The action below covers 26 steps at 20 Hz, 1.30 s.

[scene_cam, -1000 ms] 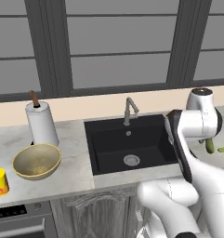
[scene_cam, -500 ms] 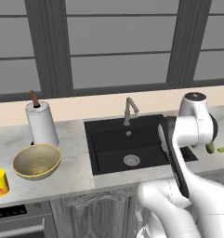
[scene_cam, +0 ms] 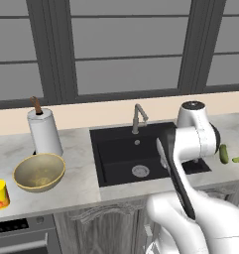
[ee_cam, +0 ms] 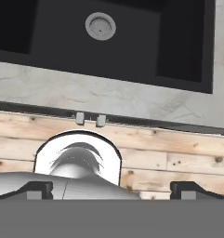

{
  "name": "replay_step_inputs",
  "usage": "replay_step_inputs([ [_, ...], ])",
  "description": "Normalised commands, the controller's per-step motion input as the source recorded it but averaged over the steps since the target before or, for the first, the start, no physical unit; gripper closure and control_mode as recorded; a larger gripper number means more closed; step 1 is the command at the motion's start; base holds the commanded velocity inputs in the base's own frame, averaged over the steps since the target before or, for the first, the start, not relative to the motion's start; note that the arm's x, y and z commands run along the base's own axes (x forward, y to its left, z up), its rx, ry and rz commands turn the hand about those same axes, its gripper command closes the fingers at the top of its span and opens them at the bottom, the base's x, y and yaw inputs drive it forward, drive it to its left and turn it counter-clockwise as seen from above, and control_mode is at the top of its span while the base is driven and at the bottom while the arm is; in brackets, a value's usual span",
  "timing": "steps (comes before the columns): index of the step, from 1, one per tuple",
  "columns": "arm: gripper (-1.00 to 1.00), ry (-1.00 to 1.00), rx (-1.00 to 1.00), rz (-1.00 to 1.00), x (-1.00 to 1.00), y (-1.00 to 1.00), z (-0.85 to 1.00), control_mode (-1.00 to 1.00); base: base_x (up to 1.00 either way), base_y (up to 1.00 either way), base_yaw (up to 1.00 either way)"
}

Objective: Remove the lemon wedge and cucumber from the sink. Then move the bowl and cup from the counter to the sink for washing.

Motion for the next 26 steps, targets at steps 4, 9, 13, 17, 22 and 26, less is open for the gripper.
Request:
replay_step_inputs([
  [4,-1.00,0.00,0.00,0.00,-0.09,0.45,0.02,-1.00,0.00,0.00,0.00],
  [9,-1.00,0.00,0.03,0.00,-0.09,0.44,0.01,-1.00,0.00,0.00,0.00],
  [13,-1.00,0.00,0.07,0.00,-0.03,0.42,0.01,-1.00,0.00,0.00,0.00],
  [17,-1.00,0.00,0.12,0.00,0.00,0.40,0.04,-1.00,0.00,0.00,0.00],
  [22,-1.00,0.00,0.11,0.00,0.00,0.41,0.03,-1.00,0.00,0.00,0.00],
  [26,-1.00,-0.02,0.07,0.00,0.00,0.41,0.04,-1.00,0.00,0.00,0.00],
])
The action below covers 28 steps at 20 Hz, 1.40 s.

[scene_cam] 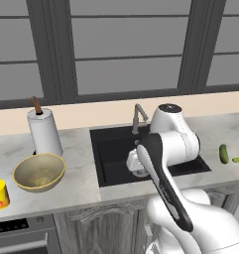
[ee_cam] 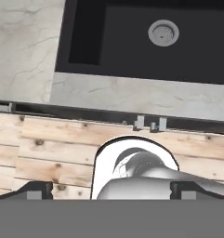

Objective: Remove the lemon wedge and cucumber from the sink. Then move the bowl and cup from the counter to the sink for washing.

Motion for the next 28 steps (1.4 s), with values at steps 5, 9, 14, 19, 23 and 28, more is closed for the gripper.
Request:
replay_step_inputs([
  [5,-1.00,-0.03,0.05,-0.05,0.04,0.43,0.01,-1.00,0.00,0.00,0.00],
  [9,-1.00,-0.01,0.06,-0.10,0.15,0.47,0.00,-1.00,0.00,0.00,0.00],
  [14,-1.00,-0.01,0.07,-0.06,0.18,0.47,0.00,-1.00,0.00,0.00,0.00],
  [19,-1.00,-0.01,0.05,0.00,0.24,0.41,0.00,-1.00,0.00,0.00,0.00],
  [23,-1.00,-0.01,0.04,0.00,0.24,0.39,0.00,-1.00,0.00,0.00,0.00],
  [28,-1.00,0.00,0.06,0.00,0.26,0.41,0.00,-1.00,0.00,0.00,0.00],
])
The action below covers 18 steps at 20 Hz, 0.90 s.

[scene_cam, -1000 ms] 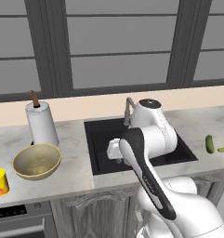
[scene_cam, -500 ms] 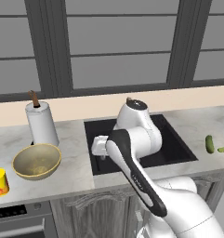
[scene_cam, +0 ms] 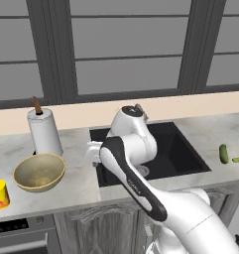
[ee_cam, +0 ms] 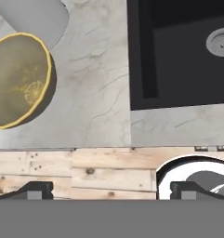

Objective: Remove the lemon wedge and cucumber from the sink. Then move the bowl and cup from the counter to the sink for washing.

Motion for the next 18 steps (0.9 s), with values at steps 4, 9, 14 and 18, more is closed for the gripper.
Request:
replay_step_inputs([
  [4,-1.00,0.00,0.06,0.00,0.22,0.45,-0.09,-1.00,0.00,0.00,0.00],
  [9,-1.00,0.00,0.04,0.00,0.19,0.45,-0.17,-1.00,0.00,0.00,0.00],
  [14,-1.00,0.00,0.01,0.00,0.23,0.42,-0.19,-1.00,0.00,0.00,0.00],
  [18,-1.00,0.00,0.01,0.00,0.35,0.32,-0.14,-1.00,0.00,0.00,0.00],
])
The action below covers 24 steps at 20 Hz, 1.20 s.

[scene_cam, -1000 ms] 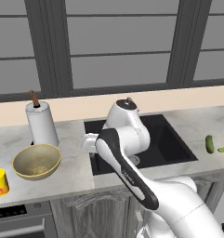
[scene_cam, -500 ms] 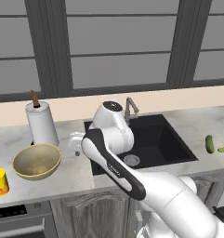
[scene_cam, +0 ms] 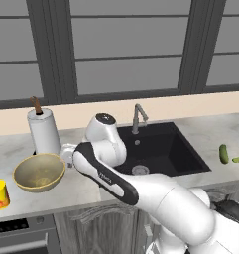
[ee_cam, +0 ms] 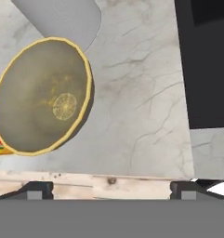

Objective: Remove the lemon wedge and cucumber from the sink. Then move the bowl and cup from the counter to the sink for washing.

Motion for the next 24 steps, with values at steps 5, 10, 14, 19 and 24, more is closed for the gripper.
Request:
replay_step_inputs([
  [5,-1.00,0.00,0.01,0.00,0.36,0.23,-0.19,-1.00,0.00,0.00,0.00],
  [10,-1.00,0.00,0.02,0.00,0.27,0.22,-0.27,-1.00,0.00,0.00,0.00],
  [14,-1.00,0.00,0.02,0.00,0.26,0.23,-0.26,-1.00,0.00,0.00,0.00],
  [19,-1.00,0.00,0.01,0.00,0.30,0.21,-0.22,-1.00,0.00,0.00,0.00],
  [24,-1.00,0.00,0.00,-0.03,0.26,0.15,-0.26,-1.00,0.00,0.00,0.00],
])
